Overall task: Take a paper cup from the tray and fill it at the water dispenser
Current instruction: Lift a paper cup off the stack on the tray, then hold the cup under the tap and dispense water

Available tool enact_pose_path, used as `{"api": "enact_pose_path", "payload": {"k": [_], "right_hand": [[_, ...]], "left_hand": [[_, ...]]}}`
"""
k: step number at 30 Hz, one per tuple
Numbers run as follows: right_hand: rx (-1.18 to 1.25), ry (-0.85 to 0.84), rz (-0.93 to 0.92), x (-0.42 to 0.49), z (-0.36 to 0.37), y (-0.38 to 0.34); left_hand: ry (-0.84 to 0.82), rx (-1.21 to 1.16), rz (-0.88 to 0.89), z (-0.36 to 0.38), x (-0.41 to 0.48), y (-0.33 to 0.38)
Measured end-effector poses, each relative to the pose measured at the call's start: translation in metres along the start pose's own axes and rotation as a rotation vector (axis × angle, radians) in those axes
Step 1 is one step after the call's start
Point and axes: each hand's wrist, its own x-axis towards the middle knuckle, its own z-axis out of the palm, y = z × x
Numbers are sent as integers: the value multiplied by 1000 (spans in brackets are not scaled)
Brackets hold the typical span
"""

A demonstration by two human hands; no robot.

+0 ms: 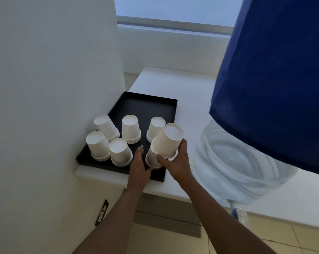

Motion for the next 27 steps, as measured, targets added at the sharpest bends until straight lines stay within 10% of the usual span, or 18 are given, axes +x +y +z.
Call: {"api": "enact_pose_path", "payload": {"k": [5, 11, 20, 27], "right_hand": [[18, 33, 37, -36, -17, -8], [149, 30, 154, -93, -41, -4], [458, -102, 374, -172, -80, 33], [374, -232, 575, -210, -125, 72]], "left_hand": [[283, -242, -18, 6, -41, 38], [33, -897, -464, 14, -86, 80], [35, -552, -247, 35, -155, 75], [-345, 12, 189, 56, -184, 59]]}}
